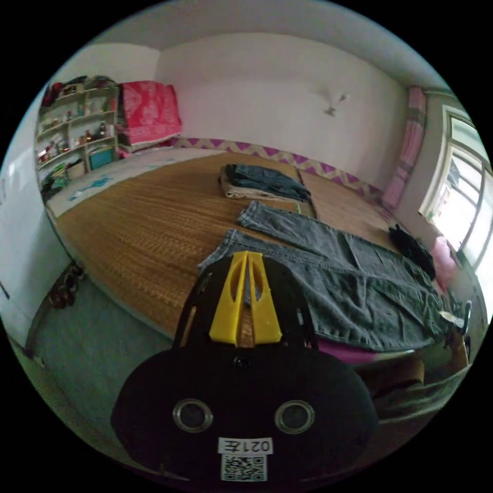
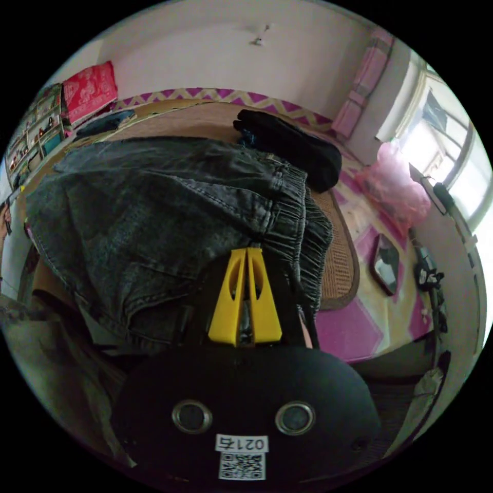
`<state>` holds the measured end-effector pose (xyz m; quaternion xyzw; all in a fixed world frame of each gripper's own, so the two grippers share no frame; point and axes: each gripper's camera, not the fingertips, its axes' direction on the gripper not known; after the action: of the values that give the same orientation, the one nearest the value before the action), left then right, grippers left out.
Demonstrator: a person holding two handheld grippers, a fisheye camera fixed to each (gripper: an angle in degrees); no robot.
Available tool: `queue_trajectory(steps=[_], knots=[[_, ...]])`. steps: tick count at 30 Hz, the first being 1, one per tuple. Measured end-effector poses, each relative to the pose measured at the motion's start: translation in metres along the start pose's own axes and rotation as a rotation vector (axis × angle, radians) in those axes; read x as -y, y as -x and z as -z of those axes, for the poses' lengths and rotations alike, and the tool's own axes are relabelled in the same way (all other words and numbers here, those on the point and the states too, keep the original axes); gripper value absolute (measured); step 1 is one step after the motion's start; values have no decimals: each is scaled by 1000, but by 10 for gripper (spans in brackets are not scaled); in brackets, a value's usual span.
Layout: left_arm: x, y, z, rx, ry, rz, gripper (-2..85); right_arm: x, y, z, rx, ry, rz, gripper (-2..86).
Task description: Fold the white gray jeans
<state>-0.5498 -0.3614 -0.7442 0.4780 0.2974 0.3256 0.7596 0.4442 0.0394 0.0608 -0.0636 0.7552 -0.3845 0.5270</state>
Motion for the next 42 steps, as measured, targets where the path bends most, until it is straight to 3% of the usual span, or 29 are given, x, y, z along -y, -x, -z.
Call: queue_trajectory(steps=[5,9,19,30,42], knots=[[-20,21,3,-73,93,112,-5,-13,-20,11,71,-24,-65,2],[-32,57,4,-179,100,251,19,-50,-64,58,190,-183,-337,53],[-45,108,-39,-336,158,588,81,-163,-124,54,502,-134,-789,104],[-31,109,-58,-340,197,583,61,-190,-150,2,739,-195,-1030,90],[-16,87,-70,-341,179,537,-8,-172,-156,-2,853,-236,-1015,30]])
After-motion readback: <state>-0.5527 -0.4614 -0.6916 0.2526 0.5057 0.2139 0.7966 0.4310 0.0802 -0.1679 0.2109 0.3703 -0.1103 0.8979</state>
